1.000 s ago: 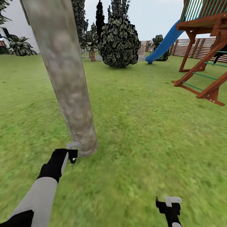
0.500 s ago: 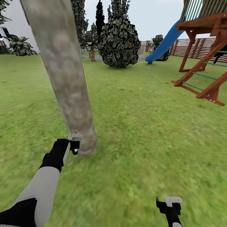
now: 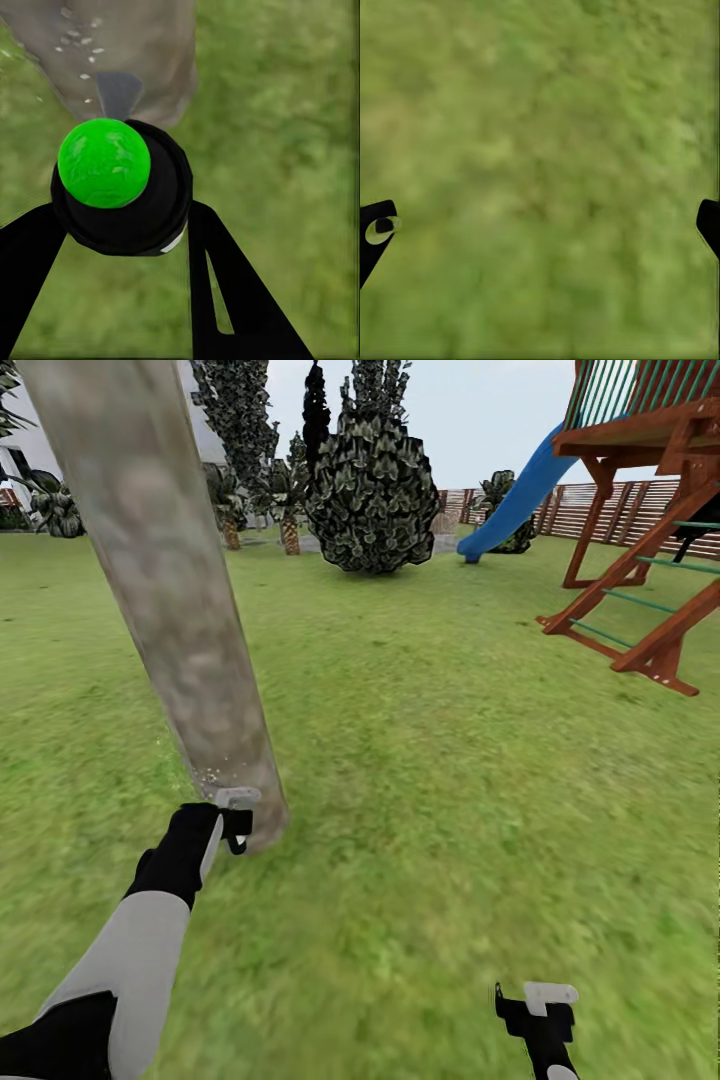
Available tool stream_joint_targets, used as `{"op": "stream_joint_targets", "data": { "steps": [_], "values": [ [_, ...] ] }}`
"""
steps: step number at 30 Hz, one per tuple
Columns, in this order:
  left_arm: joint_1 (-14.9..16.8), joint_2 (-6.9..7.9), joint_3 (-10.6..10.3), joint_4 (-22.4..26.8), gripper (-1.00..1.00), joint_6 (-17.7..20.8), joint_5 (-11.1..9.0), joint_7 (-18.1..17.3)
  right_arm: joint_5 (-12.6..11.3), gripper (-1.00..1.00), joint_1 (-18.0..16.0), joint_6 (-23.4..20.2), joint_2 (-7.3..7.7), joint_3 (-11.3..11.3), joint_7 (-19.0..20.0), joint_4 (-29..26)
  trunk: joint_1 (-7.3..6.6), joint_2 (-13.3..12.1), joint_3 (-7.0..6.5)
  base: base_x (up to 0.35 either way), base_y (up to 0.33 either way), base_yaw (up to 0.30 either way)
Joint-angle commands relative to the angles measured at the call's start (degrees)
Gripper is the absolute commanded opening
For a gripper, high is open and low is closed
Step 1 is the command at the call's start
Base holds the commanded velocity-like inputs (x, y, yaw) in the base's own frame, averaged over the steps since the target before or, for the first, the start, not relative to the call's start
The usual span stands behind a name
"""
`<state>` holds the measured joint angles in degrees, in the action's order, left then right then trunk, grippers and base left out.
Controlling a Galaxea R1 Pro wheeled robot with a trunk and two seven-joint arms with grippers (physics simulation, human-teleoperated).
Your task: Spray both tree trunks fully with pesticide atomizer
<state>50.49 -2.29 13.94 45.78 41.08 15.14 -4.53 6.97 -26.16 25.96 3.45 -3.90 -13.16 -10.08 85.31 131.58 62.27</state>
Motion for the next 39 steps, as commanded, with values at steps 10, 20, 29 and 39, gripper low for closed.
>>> {"op": "stream_joint_targets", "data": {
  "steps": [10, 20, 29, 39],
  "values": [
    [0.0, 0.09, 0.7, 0.2, -1.00, 0.1, 0.7, 0.0, 0.6, 1.00, 0.0, 0.1, -0.11, -0.4, -0.1, 0.1, -0.01, 0.0, 0.05, 0.028, -0.274, 0.242],
    [0.0, 1.01, 0.6, 0.1, -1.00, 0.1, 0.8, 0.1, 0.6, 1.00, 0.0, 0.1, -0.03, -0.4, -0.2, 0.1, -0.01, 0.0, 0.05, 0.134, -0.273, 0.122],
    [-0.3, 2.07, 1.2, -0.4, -1.00, 0.1, 0.8, 0.2, 0.6, 1.00, 0.0, 0.1, -0.02, -0.4, -0.2, 0.1, -0.01, 0.0, 0.05, 0.120, -0.273, 0.018],
    [-2.9, 6.05, 5.3, -2.9, -1.00, -0.2, 0.7, 0.2, 0.6, 1.00, 0.0, 0.1, -0.10, -0.4, -0.2, 0.1, -0.01, 0.0, 0.05, 0.130, -0.269, 0.266]
  ]
}}
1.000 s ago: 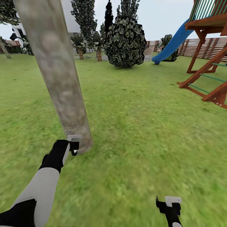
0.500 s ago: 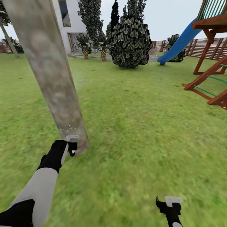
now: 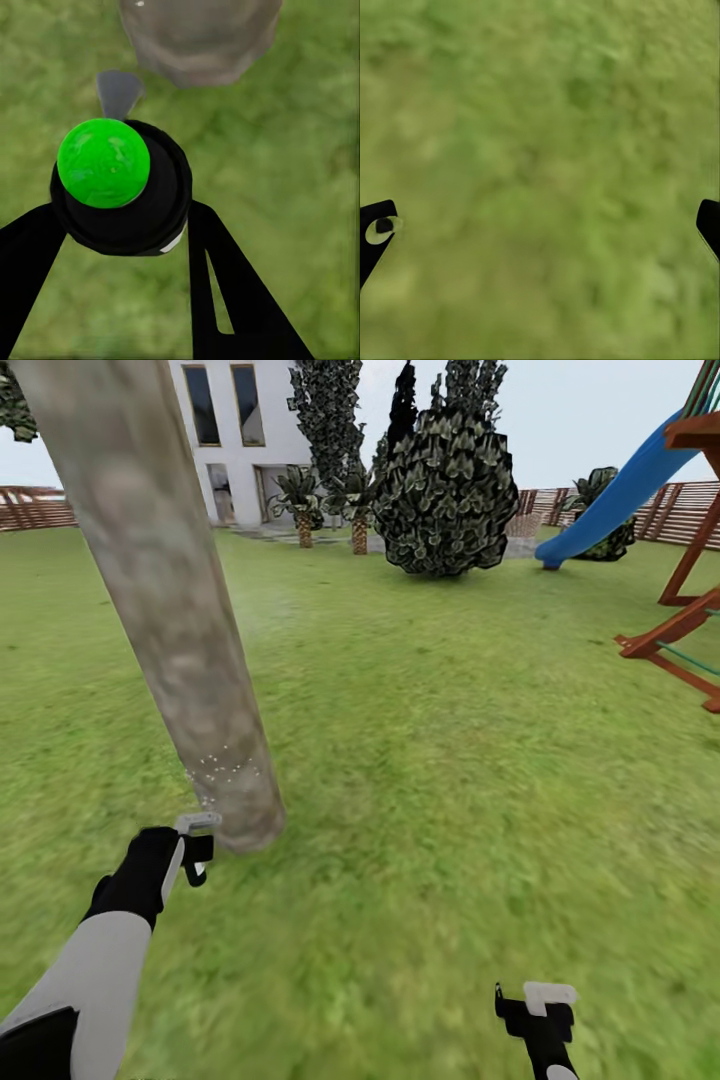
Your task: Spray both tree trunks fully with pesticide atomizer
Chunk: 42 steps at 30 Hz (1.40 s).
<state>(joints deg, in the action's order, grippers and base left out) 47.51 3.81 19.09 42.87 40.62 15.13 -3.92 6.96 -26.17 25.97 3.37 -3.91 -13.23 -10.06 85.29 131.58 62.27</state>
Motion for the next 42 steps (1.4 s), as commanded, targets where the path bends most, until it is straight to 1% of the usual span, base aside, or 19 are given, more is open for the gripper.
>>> {"op": "stream_joint_targets", "data": {
  "steps": [1, 3, 7, 11, 24, 27, 29, 32, 33, 35, 38, 42],
  "values": [
    [0.0, -0.42, 0.2, -0.2, -1.00, 0.2, 0.7, -0.4, 0.6, 1.00, 0.0, 0.1, -0.02, -0.4, -0.1, 0.0, 0.01, 0.0, 0.05, 0.194, -0.232, 0.277],
    [0.0, -0.61, 0.2, -0.4, -1.00, 0.1, 0.8, -0.5, 0.6, 1.00, 0.0, 0.1, -0.03, -0.4, -0.1, 0.0, 0.01, 0.0, 0.05, 0.204, -0.221, 0.268],
    [0.0, 0.12, 0.2, -1.3, -1.00, 0.0, 1.0, -0.6, 0.6, 1.00, 0.0, 0.1, -0.02, -0.4, -0.1, 0.0, 0.01, 0.0, 0.05, 0.092, -0.073, 0.090],
    [0.0, -0.58, 0.1, -1.6, -1.00, -0.1, 1.0, -0.4, 0.6, 1.00, 0.0, 0.1, -0.02, -0.4, -0.1, 0.0, 0.01, 0.0, 0.05, 0.029, -0.097, 0.004],
    [0.0, -0.50, 0.1, -1.6, -1.00, 0.0, 1.0, -0.4, 0.6, 1.00, 0.0, 0.1, -0.03, -0.4, -0.1, 0.0, 0.01, 0.0, 0.05, 0.039, -0.263, 0.008],
    [0.0, 0.27, 0.3, -1.6, -1.00, 0.1, 1.0, -0.4, 0.6, 1.00, 0.0, 0.1, -0.03, -0.4, -0.1, 0.0, 0.01, 0.0, 0.05, 0.147, -0.237, 0.216],
    [-0.2, 0.43, 0.4, -1.6, -1.00, 0.1, 1.0, -0.2, 0.6, 1.00, 0.0, 0.1, -0.03, -0.4, -0.1, 0.0, 0.01, 0.0, 0.05, 0.233, -0.187, 0.268],
    [-1.1, 0.49, 0.5, -1.6, -1.00, -0.1, 1.0, 1.6, 0.6, 1.00, 0.0, 0.1, -0.03, -0.4, -0.1, 0.0, 0.01, 0.0, 0.05, 0.272, -0.154, 0.275],
    [-1.1, 0.49, 0.5, -1.6, -1.00, -0.1, 1.0, 1.7, 0.6, 1.00, 0.0, 0.1, -0.03, -0.4, -0.1, 0.0, 0.01, 0.0, 0.05, 0.281, -0.142, 0.277],
    [-1.2, 0.33, 0.3, -1.6, -1.00, -0.1, 1.0, 2.0, 0.6, 1.00, 0.0, 0.1, -0.03, -0.4, -0.1, 0.0, 0.01, 0.0, 0.05, 0.282, -0.143, 0.264],
    [-1.2, -0.45, 0.2, -1.6, -1.00, 0.0, 0.7, 2.1, 0.6, 1.00, 0.0, 0.1, -0.03, -0.4, -0.1, 0.0, 0.01, 0.0, 0.05, 0.241, -0.180, 0.063],
    [-1.2, -0.45, 0.2, -1.4, -1.00, 0.0, 0.5, 2.1, 0.6, 1.00, 0.0, 0.1, 0.06, -0.4, -0.1, 0.0, 0.01, 0.0, 0.05, 0.065, -0.255, 0.004]
  ]
}}
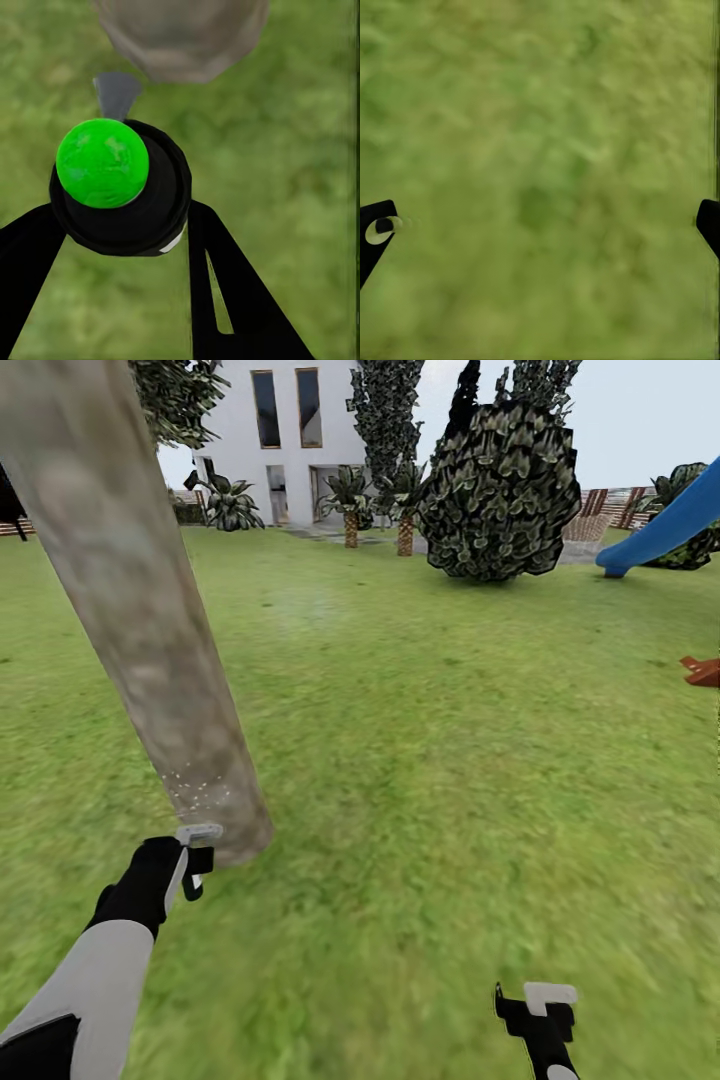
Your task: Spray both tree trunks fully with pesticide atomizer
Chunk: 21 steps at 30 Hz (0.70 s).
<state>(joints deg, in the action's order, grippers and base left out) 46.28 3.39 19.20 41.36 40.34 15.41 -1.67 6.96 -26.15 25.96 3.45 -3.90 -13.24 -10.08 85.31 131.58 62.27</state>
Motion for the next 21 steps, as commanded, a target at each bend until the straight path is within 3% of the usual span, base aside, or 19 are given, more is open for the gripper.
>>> {"op": "stream_joint_targets", "data": {
  "steps": [1, 9, 21],
  "values": [
    [0.0, 0.05, 0.1, 0.1, -1.00, 0.3, 0.2, -0.1, 0.6, 1.00, 0.0, 0.1, -0.03, -0.4, -0.1, 0.1, -0.01, 0.0, 0.05, 0.007, -0.273, 0.000],
    [0.0, 0.30, 0.0, 0.3, -1.00, 0.3, 0.2, -0.3, 0.6, 1.00, 0.0, 0.1, -0.03, -0.4, -0.1, 0.1, -0.01, 0.0, 0.05, 0.019, -0.274, 0.011],
    [0.0, -0.17, 0.1, 0.3, -1.00, 0.2, 0.5, -0.1, 0.6, 1.00, 0.0, 0.1, -0.03, -0.4, -0.1, 0.1, -0.01, 0.0, 0.05, 0.161, -0.248, 0.262]
  ]
}}
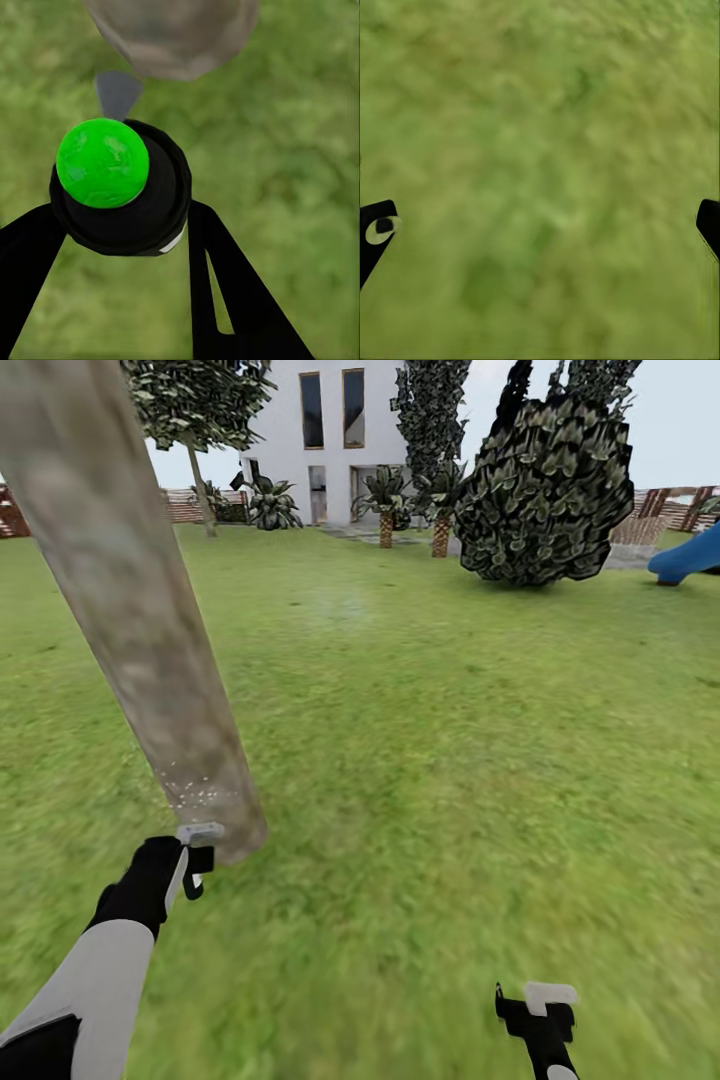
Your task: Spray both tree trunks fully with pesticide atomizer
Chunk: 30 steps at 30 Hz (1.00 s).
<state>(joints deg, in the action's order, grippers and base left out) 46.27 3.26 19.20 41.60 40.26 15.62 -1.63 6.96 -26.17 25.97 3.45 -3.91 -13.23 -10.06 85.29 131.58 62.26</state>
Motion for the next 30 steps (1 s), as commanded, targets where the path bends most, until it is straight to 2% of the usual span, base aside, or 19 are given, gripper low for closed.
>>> {"op": "stream_joint_targets", "data": {
  "steps": [1, 7, 13, 18, 23, 30],
  "values": [
    [0.0, -0.07, 0.1, 0.1, -1.00, 0.2, 0.3, -0.2, 0.6, 1.00, 0.0, 0.1, -0.02, -0.4, -0.1, 0.0, 0.01, 0.0, 0.05, 0.145, -0.242, 0.277],
    [0.0, -0.57, 0.0, 0.2, -1.00, 0.1, 0.2, -0.2, 0.6, 1.00, 0.0, 0.1, -0.17, -0.4, -0.1, 0.0, 0.01, 0.0, 0.05, 0.076, -0.269, 0.248],
    [0.2, -0.57, -0.3, 0.4, -1.00, 0.4, 0.3, -0.3, 0.6, 1.00, 0.0, 0.1, -0.09, -0.4, -0.1, 0.0, 0.01, 0.0, 0.05, 0.035, -0.274, 0.016],
    [0.5, -0.62, -2.8, 0.7, -1.00, 0.8, 0.3, -0.3, 0.6, 1.00, 0.0, 0.1, -0.02, -0.4, -0.1, 0.0, 0.01, 0.0, 0.05, 0.054, -0.272, 0.000],
    [0.8, -0.48, -2.9, 0.7, -1.00, 0.8, 0.2, -0.3, 0.6, 1.00, 0.0, 0.1, -0.02, -0.4, -0.1, 0.0, 0.01, 0.0, 0.05, 0.216, -0.209, 0.012],
    [0.9, 0.28, -2.4, 0.8, -1.00, 0.9, 0.1, -0.3, 0.6, 1.00, 0.0, 0.1, -0.03, -0.4, -0.1, 0.0, 0.01, 0.0, 0.05, 0.157, -0.094, 0.250]
  ]
}}
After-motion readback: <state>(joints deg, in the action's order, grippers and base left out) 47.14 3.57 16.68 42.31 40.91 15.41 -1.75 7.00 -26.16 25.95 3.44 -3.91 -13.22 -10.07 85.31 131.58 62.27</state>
